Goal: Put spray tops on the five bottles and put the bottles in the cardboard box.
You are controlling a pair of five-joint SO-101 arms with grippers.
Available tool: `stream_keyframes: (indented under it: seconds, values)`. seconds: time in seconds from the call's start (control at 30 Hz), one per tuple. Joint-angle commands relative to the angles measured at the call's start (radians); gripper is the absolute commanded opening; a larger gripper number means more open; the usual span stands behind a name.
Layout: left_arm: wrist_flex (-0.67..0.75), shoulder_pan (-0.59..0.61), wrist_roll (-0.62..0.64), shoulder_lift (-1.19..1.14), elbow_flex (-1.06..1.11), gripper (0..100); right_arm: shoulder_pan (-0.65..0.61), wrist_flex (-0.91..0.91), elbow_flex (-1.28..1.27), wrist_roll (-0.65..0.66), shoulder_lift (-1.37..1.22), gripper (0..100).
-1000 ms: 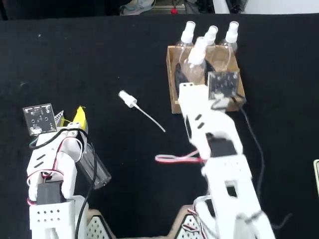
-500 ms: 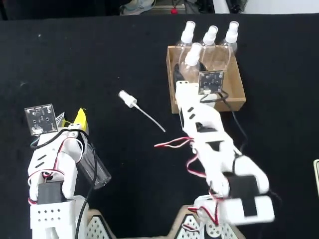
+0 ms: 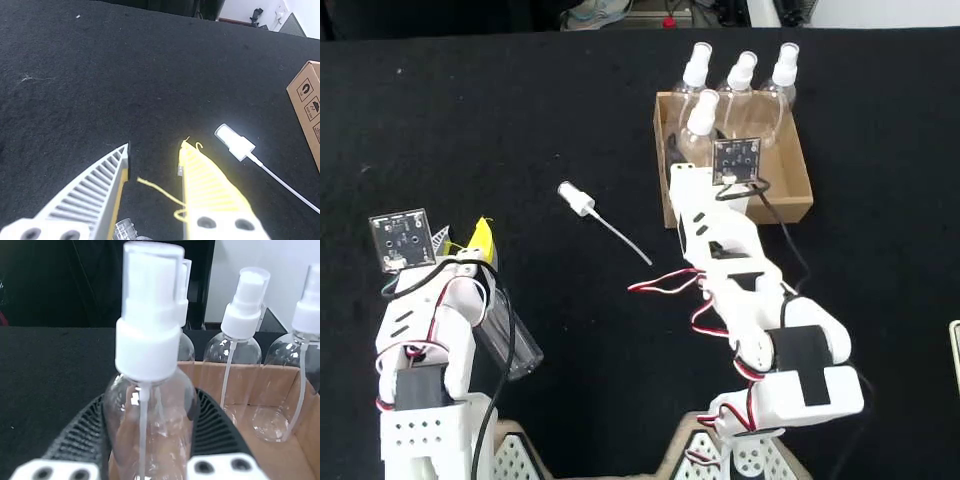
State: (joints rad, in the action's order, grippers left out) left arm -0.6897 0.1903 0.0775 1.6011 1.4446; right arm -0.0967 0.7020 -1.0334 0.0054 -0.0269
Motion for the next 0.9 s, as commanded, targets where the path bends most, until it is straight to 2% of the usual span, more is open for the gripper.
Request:
stream_keyframes:
  seconds: [0.0, 0.43, 0.67, 0.87]
  values:
    - [0.021, 0.010, 0.002, 0.009, -0.007, 16, -0.006, 0.032, 0.068, -0.008, -0.033, 5.4]
    - [0.018, 0.010, 0.002, 0.009, -0.007, 16, -0.006, 0.031, 0.077, -0.008, -0.074, 5.6]
    - [0.017, 0.010, 0.002, 0.009, -0.007, 16, -0.014, -0.115, 0.125, -0.008, -0.074, 5.7]
    - [0.017, 0.010, 0.002, 0.009, -0.007, 16, -0.017, -0.130, 0.131, -0.008, -0.073, 5.7]
